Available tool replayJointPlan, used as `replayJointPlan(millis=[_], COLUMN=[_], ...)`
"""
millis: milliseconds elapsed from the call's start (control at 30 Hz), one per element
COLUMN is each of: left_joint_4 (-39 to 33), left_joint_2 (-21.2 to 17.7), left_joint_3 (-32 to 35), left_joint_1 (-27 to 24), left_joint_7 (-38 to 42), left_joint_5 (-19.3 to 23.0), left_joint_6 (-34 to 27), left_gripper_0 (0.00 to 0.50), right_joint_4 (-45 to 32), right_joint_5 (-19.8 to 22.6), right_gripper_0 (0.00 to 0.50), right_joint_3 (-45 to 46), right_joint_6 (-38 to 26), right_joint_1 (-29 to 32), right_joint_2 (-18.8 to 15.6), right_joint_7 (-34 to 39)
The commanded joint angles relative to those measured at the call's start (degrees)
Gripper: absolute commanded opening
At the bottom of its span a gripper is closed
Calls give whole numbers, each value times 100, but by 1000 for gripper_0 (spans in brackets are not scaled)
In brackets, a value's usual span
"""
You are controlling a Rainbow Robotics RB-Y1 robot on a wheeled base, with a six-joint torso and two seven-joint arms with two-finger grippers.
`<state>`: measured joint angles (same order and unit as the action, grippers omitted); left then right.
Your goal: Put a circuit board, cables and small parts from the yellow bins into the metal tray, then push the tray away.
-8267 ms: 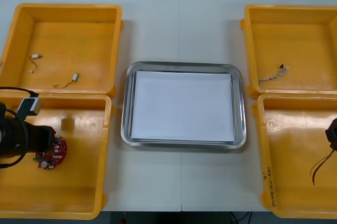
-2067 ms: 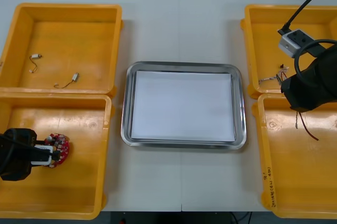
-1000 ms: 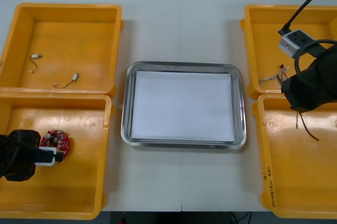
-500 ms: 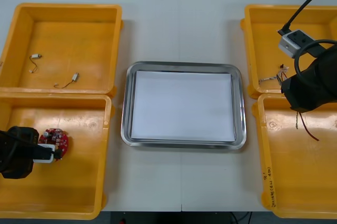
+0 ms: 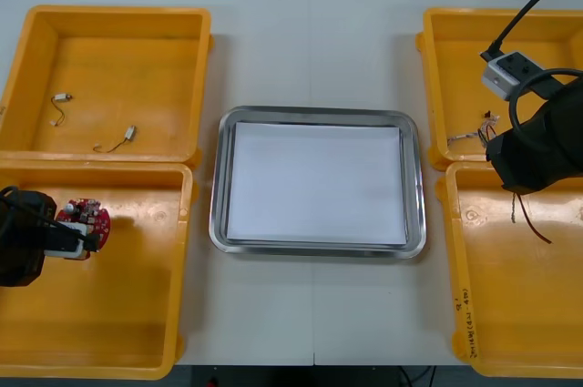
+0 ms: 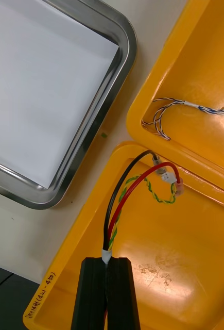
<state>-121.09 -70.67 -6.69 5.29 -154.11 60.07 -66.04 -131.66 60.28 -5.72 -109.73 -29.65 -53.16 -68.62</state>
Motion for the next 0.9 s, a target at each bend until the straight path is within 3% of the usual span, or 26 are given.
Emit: replayJointPlan(millis=[33, 333, 567, 900], left_joint_4=[-503, -1250, -1699, -1936], left_joint_2=[264, 572, 774, 1152], left_joint_3=[563, 1144, 1161, 229], left_joint_1=[-116, -178, -644, -1980], left_joint_7=[1076, 2324, 3344, 4645], left_joint_5=[14, -57, -101, -136], left_joint_6=[-568, -1597, -2599, -3618], left_gripper_0=[0, 0, 0, 0], right_joint_4=[-88, -88, -88, -97], right_joint_5=[54, 45, 63, 80], right_gripper_0=[0, 0, 0, 0], right_joint_3=[-43, -43, -43, -43], right_joint_6=[-27, -27, -27, -27], right_joint_1=[-181, -190, -181, -181], right_joint_2=[43, 43, 43, 43], right_joint_7=[85, 85, 85, 85])
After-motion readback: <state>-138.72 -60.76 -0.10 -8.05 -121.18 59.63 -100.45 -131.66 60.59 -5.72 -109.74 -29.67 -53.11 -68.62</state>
